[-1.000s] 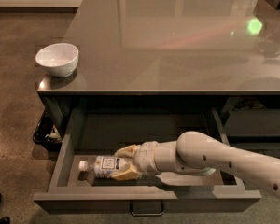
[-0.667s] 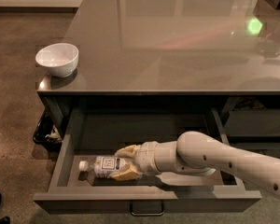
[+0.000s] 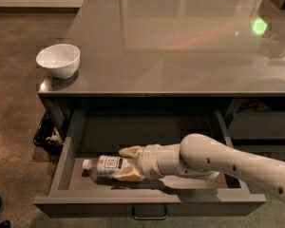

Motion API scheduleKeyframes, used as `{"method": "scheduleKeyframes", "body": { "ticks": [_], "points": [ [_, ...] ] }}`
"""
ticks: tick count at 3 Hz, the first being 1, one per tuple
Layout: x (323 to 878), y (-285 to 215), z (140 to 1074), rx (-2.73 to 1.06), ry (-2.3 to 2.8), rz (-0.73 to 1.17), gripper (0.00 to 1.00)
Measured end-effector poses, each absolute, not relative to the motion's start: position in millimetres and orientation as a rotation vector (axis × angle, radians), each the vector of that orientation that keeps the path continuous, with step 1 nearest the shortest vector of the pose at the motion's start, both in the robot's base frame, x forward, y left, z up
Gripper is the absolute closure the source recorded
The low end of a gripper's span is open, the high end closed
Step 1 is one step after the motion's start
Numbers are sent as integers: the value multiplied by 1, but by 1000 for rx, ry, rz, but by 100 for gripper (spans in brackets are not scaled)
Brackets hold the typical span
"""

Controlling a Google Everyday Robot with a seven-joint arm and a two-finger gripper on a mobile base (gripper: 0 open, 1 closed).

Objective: Place blue plastic bottle into top drawer

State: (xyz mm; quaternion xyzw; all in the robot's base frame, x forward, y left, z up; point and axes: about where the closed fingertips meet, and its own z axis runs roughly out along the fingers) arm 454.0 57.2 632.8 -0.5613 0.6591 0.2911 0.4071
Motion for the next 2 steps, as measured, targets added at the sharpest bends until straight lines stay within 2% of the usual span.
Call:
{"method": "scheduleKeyframes", "body": {
  "ticks": [1,2],
  "points": [
    [454,57,633,-1415,1662,734,0],
    [454,57,633,-1415,1662,734,0]
  ]
}}
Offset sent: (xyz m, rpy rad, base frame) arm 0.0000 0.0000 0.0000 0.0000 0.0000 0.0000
